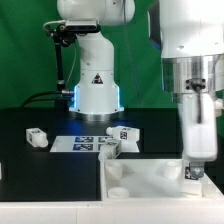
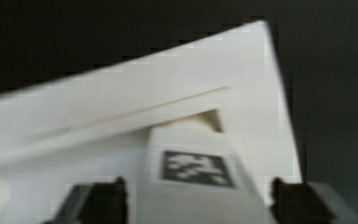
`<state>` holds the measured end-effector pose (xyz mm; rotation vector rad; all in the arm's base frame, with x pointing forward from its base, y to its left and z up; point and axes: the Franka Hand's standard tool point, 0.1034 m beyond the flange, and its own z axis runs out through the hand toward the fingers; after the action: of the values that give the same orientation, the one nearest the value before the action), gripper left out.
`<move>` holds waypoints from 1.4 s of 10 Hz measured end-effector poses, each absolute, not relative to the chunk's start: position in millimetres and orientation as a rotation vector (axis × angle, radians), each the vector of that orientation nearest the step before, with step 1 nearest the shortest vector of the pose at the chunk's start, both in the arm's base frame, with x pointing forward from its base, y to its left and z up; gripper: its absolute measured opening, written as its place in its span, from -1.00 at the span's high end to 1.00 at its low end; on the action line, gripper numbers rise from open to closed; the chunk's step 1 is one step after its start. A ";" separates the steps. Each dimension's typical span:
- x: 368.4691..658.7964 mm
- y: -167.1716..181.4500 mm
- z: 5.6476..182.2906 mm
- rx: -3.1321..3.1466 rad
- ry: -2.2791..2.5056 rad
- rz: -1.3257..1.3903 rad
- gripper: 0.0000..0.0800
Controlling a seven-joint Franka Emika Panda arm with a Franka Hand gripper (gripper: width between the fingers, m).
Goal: Assemble one leg
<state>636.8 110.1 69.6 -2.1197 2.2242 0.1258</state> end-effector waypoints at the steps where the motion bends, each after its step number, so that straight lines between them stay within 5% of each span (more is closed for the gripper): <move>1: 636.1 107.8 70.1 -2.309 2.026 0.142 -0.31; 2: 629.7 110.0 67.9 -2.467 1.832 0.185 -0.56; 3: 628.5 113.4 67.3 -2.479 1.807 0.168 -0.60; 10: 640.7 117.0 67.6 -2.895 1.149 -0.049 -0.62; 11: 640.7 117.1 67.6 -2.891 1.158 -0.049 -0.34; 12: 640.5 118.7 67.5 -2.818 1.311 -0.043 -0.34; 13: 639.8 118.5 67.0 -2.781 1.390 -0.038 0.12; 14: 639.5 118.4 66.8 -2.757 1.437 -0.036 0.29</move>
Offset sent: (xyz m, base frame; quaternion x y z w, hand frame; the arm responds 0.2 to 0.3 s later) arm 0.0000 0.0000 0.0000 0.0000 0.0000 -0.1296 0.9916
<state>639.5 118.4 66.8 -2.7568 1.4366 -0.0361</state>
